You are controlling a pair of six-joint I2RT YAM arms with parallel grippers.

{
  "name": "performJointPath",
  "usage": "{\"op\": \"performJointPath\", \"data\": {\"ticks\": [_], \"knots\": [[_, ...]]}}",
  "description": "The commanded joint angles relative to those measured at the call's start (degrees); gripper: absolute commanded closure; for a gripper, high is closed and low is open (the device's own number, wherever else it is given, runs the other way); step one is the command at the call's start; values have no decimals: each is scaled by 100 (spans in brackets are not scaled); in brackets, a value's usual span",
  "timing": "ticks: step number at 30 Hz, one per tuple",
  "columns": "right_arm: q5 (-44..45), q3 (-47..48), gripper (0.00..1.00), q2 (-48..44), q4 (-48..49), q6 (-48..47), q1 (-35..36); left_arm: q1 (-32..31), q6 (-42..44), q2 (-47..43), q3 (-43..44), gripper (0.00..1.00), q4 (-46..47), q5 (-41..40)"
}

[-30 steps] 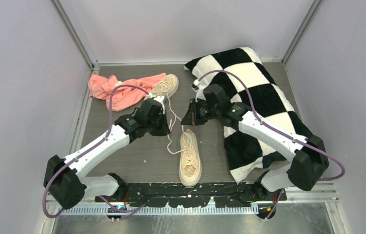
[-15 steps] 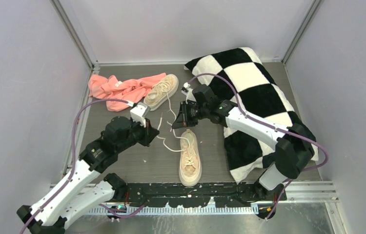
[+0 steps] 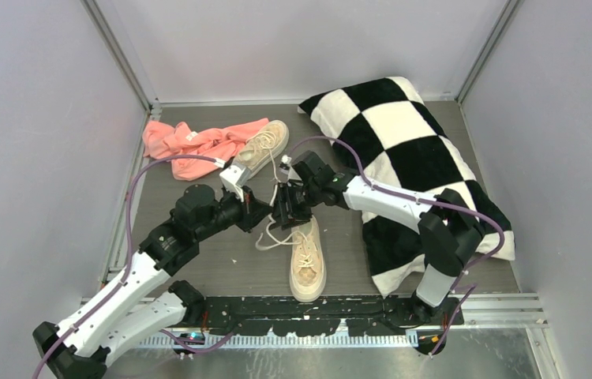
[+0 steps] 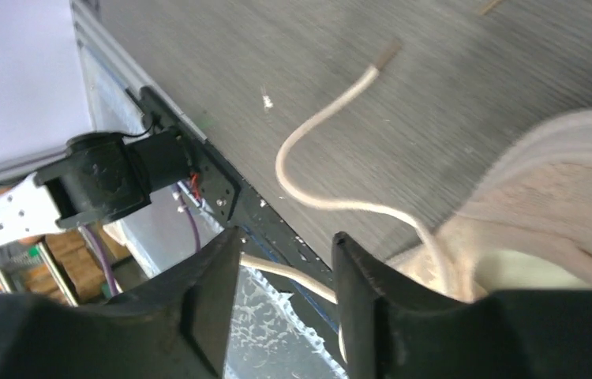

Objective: Tie the shoes
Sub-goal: Cross the shoelace with the shoelace.

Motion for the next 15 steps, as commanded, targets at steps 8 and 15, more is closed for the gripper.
{"op": "performJointPath", "data": {"ticks": [8,15], "knots": [[1977,-600,44,-1803,-487,259,-1064,32,-449,1241,-49,99,1571,-659],[3425,-1391,43,-2790,-293,-253,-294,235,-511,2541,358,99,1496,-642]]}}
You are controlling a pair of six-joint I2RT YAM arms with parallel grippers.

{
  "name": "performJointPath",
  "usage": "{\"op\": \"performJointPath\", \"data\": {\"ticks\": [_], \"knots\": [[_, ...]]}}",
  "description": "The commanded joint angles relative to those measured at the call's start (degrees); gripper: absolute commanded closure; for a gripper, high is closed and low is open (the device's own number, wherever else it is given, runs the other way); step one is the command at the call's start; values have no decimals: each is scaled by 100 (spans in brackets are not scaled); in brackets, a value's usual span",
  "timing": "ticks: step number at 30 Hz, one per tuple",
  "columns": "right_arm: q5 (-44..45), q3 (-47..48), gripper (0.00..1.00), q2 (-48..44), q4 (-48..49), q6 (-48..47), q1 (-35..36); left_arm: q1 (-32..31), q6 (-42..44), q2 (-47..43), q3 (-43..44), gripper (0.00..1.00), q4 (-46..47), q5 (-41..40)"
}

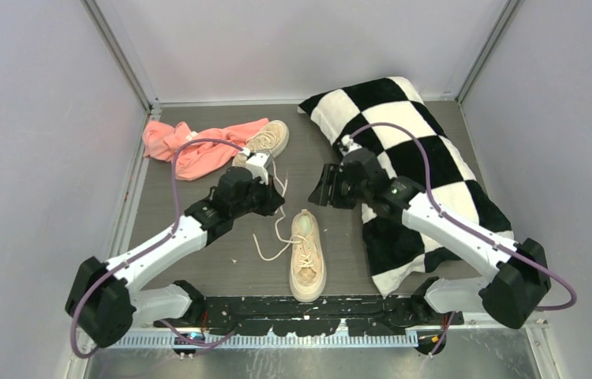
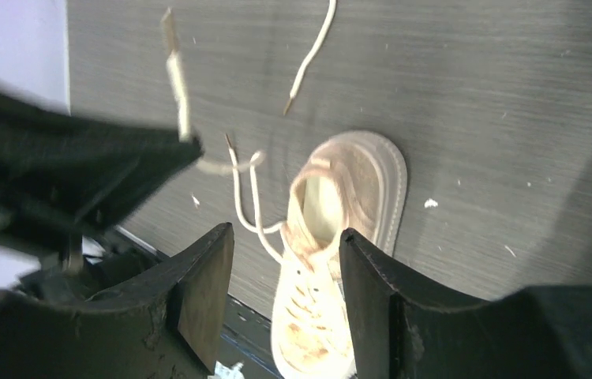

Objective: Tie the shoes
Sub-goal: Cross the shoelace with the shoelace.

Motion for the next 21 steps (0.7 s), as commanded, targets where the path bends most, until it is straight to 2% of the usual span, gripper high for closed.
{"op": "performJointPath", "data": {"ticks": [1,5,10,14,17,21], "knots": [[1361,-425,43,-488,244,-568,888,116,16,539,356,100,164,-145],[1799,-757,46,-548,968,-1012,1778,316,-293,827,-49,99,679,232],[2119,-577,48,494,1623,-1175,2512,709,-783,1174,-170,99,826,665],[2409,-326,48,1227,2176,-1411,3054,746,-849,1248,-57,100,437,463],[2539,-112,46,1782,2338,-1621,3282,775,-790,1344,194,99,-142,299],[2643,141,44,2400,2475,-1750,3439,836,-812,1403,357,99,-467,289]]}}
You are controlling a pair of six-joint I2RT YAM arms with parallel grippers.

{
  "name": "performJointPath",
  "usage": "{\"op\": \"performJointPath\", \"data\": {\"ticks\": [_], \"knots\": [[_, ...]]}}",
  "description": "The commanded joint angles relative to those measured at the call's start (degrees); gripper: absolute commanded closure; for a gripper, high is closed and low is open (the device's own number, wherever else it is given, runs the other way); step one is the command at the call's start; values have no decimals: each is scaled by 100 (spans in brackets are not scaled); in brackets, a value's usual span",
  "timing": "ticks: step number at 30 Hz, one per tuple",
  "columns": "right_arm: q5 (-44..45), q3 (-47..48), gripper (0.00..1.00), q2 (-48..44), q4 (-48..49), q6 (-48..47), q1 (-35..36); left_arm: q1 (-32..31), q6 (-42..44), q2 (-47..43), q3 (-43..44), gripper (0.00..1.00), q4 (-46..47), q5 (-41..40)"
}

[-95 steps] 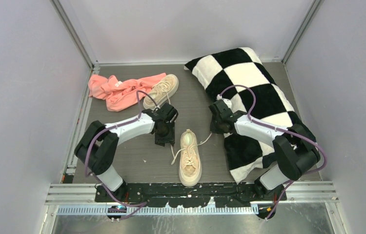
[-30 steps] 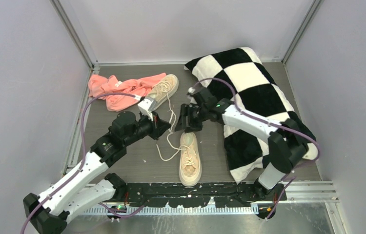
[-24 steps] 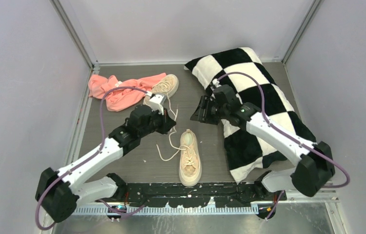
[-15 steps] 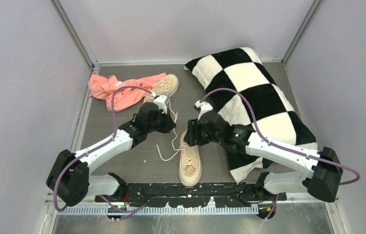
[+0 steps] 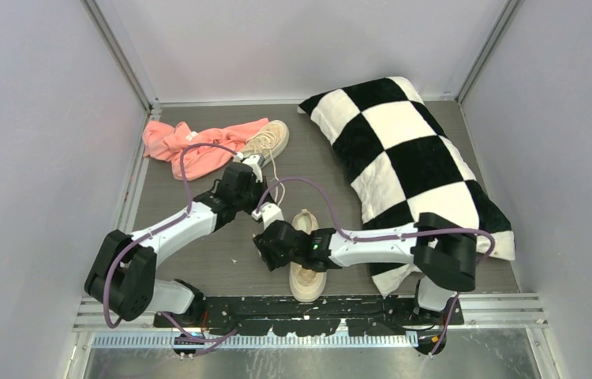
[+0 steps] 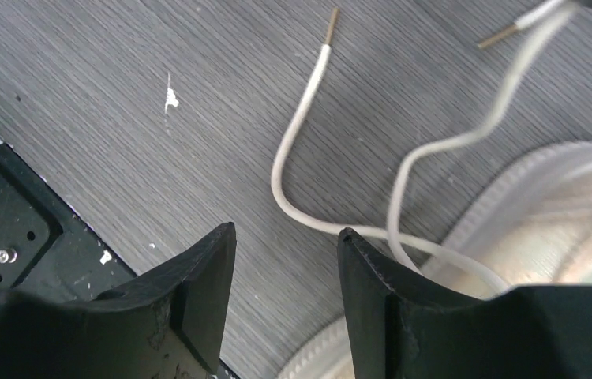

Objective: Tie the shoes
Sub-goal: Cross the shoelace with the shoelace.

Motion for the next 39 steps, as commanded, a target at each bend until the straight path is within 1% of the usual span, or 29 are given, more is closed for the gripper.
{"op": "performJointPath", "data": {"ticks": [1,7,11,13,15,20,21,22,23,24,27,30,34,37,39], "knots": [[394,511,44,429,564,-290,87,91,-79,59,357,100,-383,-49],[490,837,44,984,582,-436,122,171,-129,158,344,100,-319,76],[448,901,44,1252,580,-504,184,207,-146,206,327,100,-313,150],[562,934,45,1390,557,-582,272,246,-226,221,269,99,-244,202],[681,949,47,1519,528,-640,366,266,-316,247,200,100,-117,263],[1002,1024,56,1747,367,-782,514,301,-392,310,166,99,-35,320],[1033,1041,61,1783,319,-781,524,310,-399,316,161,99,-35,324],[1108,1084,80,1811,259,-783,534,319,-398,319,154,100,-31,336],[1181,1099,96,1812,202,-795,541,323,-398,319,134,99,-20,335],[1257,1097,99,1757,149,-794,550,331,-398,315,112,99,4,345],[1434,890,100,1258,62,-716,553,346,-407,291,80,99,-29,358],[1435,512,99,419,17,-558,553,350,-401,205,63,100,-131,282],[1264,-85,99,-599,-55,-282,553,368,-351,103,11,100,-214,285],[1016,-492,100,-1266,-203,-80,553,368,-382,42,51,100,-581,202],[956,-715,99,-1709,-345,101,552,368,-396,-32,-42,99,-571,404]]}}
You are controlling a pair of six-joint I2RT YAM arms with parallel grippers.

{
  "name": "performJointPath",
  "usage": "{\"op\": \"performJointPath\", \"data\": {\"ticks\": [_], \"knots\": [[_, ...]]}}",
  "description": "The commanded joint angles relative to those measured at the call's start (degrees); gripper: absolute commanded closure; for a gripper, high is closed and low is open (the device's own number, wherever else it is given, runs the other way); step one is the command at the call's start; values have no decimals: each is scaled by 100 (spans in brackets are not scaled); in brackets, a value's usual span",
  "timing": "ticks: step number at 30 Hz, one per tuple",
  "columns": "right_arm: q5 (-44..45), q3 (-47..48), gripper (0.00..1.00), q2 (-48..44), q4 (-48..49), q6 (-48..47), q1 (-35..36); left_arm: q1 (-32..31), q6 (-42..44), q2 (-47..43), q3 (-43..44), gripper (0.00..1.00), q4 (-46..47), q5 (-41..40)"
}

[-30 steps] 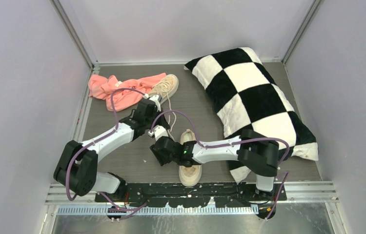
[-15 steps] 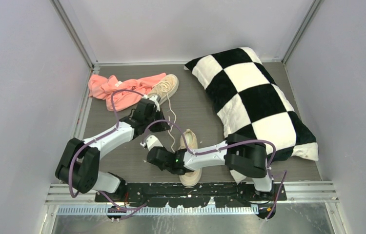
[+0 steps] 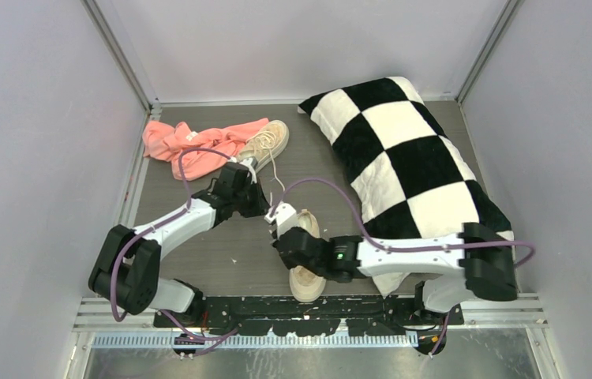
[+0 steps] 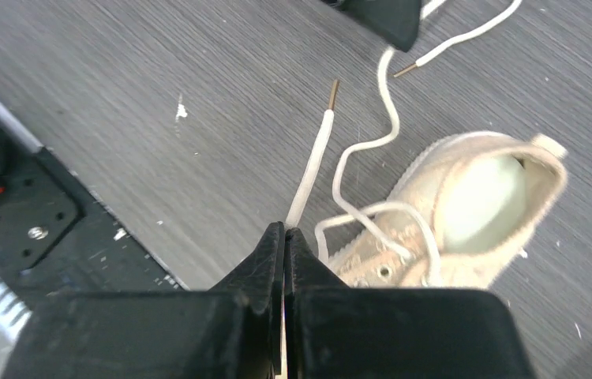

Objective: Tie the shoes
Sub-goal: Cross the shoelace with the shoelace.

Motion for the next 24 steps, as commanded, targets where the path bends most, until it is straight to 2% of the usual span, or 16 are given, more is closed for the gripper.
{"op": "performJointPath", "data": {"ticks": [1,3,6,8,10,12,16,20,24], "knots": [[-102,-482,99,-952,-274,568,2,31,-14,-327,-163,100,-148,309],[68,-637,99,-1305,-457,736,-6,31,-65,-392,-241,99,-183,576],[187,-824,99,-1603,-675,970,-13,31,-149,-458,-39,63,-735,656],[242,-899,99,-1650,-825,1125,-19,15,-11,-551,171,47,-1061,774],[298,-998,99,-1736,-921,1273,-19,-43,220,-732,361,40,-1295,767],[402,-1146,100,-1905,-934,1381,-13,-140,579,-950,548,39,-1383,883],[618,-1274,100,-2085,-1027,1522,-13,-306,980,-933,649,46,-1138,1845],[708,-1332,100,-2177,-1031,1633,-13,-390,1041,-350,587,53,-760,2581],[700,-1291,99,-2230,-1186,1673,-13,-567,1172,342,758,54,-756,3082]]}}
